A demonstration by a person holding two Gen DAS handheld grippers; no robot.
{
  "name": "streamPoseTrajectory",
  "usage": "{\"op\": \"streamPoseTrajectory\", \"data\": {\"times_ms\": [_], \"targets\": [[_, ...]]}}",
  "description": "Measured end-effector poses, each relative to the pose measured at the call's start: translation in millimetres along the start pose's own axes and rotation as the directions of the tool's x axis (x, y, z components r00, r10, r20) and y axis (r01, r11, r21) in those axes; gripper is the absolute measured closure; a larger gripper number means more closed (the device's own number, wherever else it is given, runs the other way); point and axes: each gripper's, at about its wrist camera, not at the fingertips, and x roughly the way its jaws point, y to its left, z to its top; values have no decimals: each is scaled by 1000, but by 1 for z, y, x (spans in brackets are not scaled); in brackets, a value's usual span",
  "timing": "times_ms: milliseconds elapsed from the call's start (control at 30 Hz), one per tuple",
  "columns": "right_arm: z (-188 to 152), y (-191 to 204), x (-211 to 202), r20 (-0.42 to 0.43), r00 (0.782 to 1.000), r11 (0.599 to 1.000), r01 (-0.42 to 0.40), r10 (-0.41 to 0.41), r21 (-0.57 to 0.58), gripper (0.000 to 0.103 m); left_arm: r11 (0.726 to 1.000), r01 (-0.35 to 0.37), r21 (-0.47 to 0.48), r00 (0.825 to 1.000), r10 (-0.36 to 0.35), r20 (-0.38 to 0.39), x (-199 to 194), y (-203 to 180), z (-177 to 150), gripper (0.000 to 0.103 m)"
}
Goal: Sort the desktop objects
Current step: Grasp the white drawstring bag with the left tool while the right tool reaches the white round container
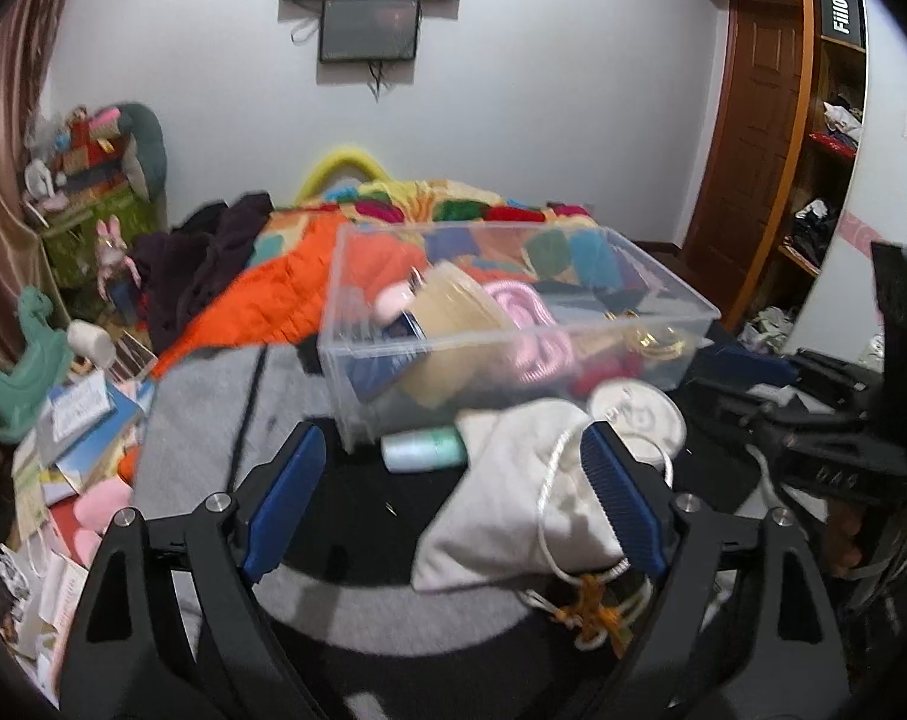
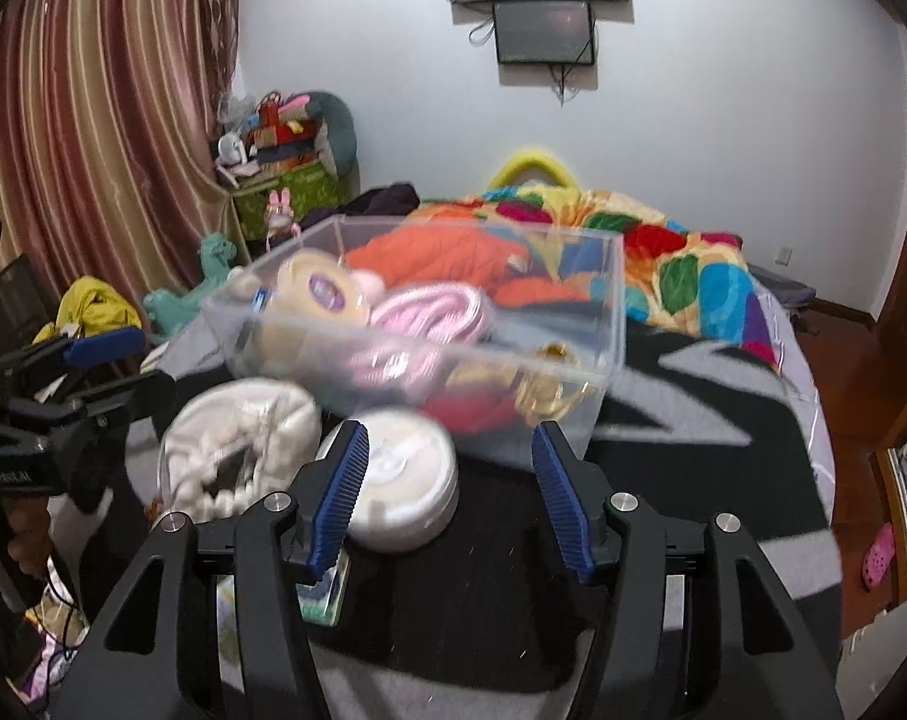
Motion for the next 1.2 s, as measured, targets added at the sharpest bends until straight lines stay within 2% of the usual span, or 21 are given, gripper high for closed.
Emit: {"op": "streamPoseTrajectory", "data": {"times_ms": [167,267,367,533,600,733,900,1067,1200], "targets": [[-16,2,6,-41,999,1000,-3,2,-17,49,999,43,6,999,-43,-18,0,-11,-5,14],[-21,0,10,-57,998,1000,-1,0,-11,47,997,66,30,998,-65,-26,4,-23,-5,9],[-24,-2,9,-59,998,1000,-8,8,4,44,995,83,60,995,-79,-61,15,-34,-5,9],[-27,-3,7,-58,998,1000,-17,17,7,43,994,40,101,989,-26,-143,44,-39,-9,9],[-28,-2,8,-62,998,1000,-23,23,2,43,996,67,63,984,-55,-167,52,-31,-11,4],[-28,0,10,-69,997,999,-42,42,-5,42,992,111,-54,971,-120,-209,58,-7,-11,3],[-28,8,18,-85,994,998,-63,61,-25,42,983,133,-129,952,-163,-260,70,11,-14,0],[-24,20,28,-119,993,995,-32,21,-92,43,993,85,-86,959,-105,-264,73,-1,-15,0],[-21,14,37,-173,982,994,-90,79,-54,43,992,89,-90,960,-110,-256,73,1,-15,0]]}}
